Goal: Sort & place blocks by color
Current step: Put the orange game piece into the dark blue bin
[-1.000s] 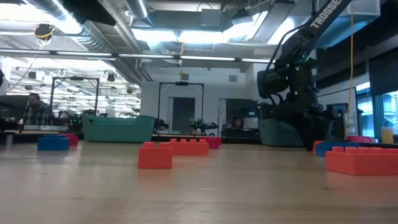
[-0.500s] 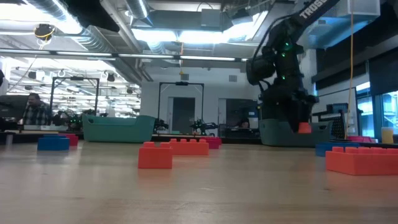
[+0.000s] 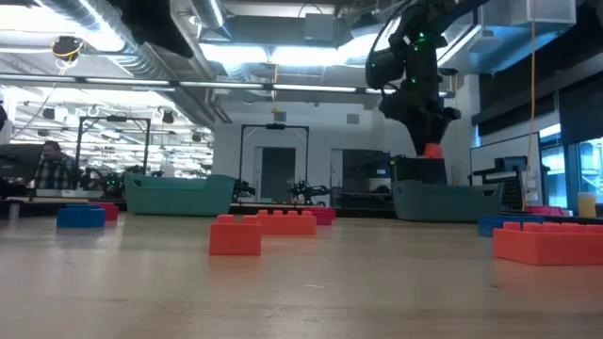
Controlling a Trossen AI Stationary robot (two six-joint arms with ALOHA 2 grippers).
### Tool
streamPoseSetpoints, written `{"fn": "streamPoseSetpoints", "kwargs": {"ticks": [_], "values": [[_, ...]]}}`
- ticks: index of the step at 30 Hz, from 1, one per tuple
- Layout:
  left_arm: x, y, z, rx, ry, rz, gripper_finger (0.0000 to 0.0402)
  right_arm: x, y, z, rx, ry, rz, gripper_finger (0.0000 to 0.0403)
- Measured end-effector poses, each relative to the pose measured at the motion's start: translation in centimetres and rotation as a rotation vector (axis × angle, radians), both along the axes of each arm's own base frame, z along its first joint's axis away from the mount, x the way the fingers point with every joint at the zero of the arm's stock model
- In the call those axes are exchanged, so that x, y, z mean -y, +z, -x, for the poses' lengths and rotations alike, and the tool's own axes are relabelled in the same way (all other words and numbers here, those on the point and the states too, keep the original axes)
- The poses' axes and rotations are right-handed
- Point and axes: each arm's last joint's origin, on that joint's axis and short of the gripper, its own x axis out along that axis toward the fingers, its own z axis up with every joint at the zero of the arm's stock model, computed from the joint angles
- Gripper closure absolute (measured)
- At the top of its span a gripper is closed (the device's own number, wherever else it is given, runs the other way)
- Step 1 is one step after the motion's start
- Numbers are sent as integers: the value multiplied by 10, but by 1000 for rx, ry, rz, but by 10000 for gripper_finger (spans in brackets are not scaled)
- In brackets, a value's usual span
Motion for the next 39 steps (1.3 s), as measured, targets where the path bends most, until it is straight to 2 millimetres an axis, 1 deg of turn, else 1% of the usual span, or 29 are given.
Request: {"fn": "streamPoseSetpoints", "kwargs": {"ticks": [3,6,8,13,17,21,27,32,37,39], "values": [[-7,8,-8,-93,36,7,401,12,5,9,4,-45,4,261],[-12,14,-19,-166,58,15,401,22,5,18,4,-69,0,261],[-15,18,-26,-181,65,14,401,31,3,25,2,-102,-6,261],[-18,24,-40,-204,37,-10,401,58,-10,41,-8,-196,-24,261],[-19,28,-45,-197,35,-11,401,74,-24,48,-10,-221,-53,261],[-19,31,-45,-187,35,-12,401,83,-39,49,-27,-236,-102,261],[-19,34,-47,-154,33,-20,401,91,-63,45,-60,-215,-149,261],[-19,35,-48,-156,22,-35,401,97,-79,41,-72,-208,-163,261],[-19,35,-48,-148,22,-36,401,99,-86,39,-82,-222,-172,261],[-19,36,-49,-140,22,-38,401,99,-87,39,-78,-222,-168,245]]}}
